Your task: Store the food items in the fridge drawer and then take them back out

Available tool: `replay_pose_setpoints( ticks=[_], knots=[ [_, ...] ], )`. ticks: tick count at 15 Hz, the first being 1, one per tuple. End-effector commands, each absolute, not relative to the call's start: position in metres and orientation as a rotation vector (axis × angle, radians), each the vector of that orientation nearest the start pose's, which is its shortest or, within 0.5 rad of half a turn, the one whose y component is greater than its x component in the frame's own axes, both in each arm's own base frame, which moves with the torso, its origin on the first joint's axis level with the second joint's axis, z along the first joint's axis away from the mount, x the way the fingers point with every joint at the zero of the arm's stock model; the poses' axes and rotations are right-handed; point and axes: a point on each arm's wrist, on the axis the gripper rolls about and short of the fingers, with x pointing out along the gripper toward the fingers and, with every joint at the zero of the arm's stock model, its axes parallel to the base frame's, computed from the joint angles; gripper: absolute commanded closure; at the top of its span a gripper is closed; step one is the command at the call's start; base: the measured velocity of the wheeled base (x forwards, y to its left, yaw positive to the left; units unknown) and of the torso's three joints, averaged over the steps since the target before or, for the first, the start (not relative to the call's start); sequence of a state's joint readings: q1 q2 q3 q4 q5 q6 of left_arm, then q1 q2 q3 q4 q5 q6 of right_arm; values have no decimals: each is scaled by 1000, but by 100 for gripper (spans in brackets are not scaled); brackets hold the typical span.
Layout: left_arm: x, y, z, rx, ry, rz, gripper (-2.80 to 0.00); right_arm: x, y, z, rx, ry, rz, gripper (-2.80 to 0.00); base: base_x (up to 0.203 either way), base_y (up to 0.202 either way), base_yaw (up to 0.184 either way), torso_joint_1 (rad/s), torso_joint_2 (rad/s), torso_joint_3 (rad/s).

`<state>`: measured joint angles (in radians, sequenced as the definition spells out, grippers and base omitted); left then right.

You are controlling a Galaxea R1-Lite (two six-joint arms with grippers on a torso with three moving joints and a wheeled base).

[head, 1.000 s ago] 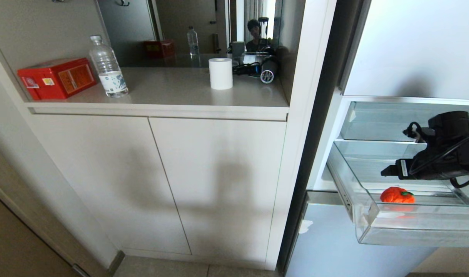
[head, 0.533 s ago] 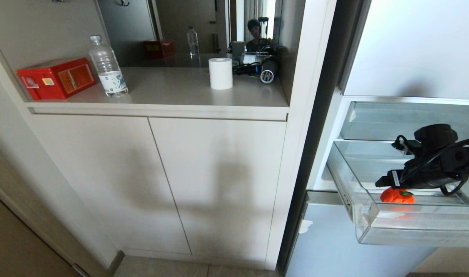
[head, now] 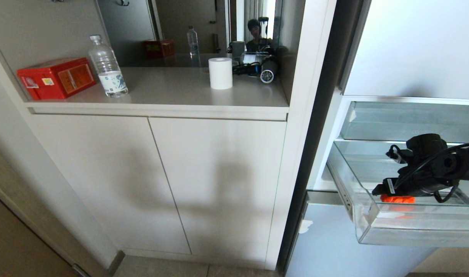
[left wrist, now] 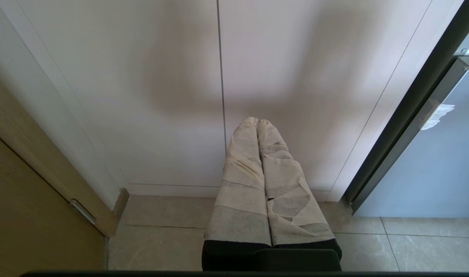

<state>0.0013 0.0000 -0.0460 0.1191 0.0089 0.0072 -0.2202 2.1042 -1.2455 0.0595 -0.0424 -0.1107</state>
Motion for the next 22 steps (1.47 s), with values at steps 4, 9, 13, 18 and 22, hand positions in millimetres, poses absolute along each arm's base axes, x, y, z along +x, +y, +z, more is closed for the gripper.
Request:
replay_pose_setpoints(
  ticks=[4,9,13,18,22],
  knots=[
    [-27,0,76,8,75,10,0,377,-87,88,-18,948,-194,-280,0,0,0,0,0,0],
    [-27,0,76,8,75,10,0,378,-87,86,-13,947,-195,-220,0,0,0,0,0,0],
    [-27,0,76,8,75,10,0,378,-87,86,-13,947,-195,0,0,0,0,0,0,0],
    [-27,0,76,8,75,10,0,373,-87,104,-16,900,-200,0,0,0,0,0,0,0],
    [-27,0,76,8,75,10,0,348,-87,166,-26,740,-229,0,0,0,0,0,0,0]
  ],
)
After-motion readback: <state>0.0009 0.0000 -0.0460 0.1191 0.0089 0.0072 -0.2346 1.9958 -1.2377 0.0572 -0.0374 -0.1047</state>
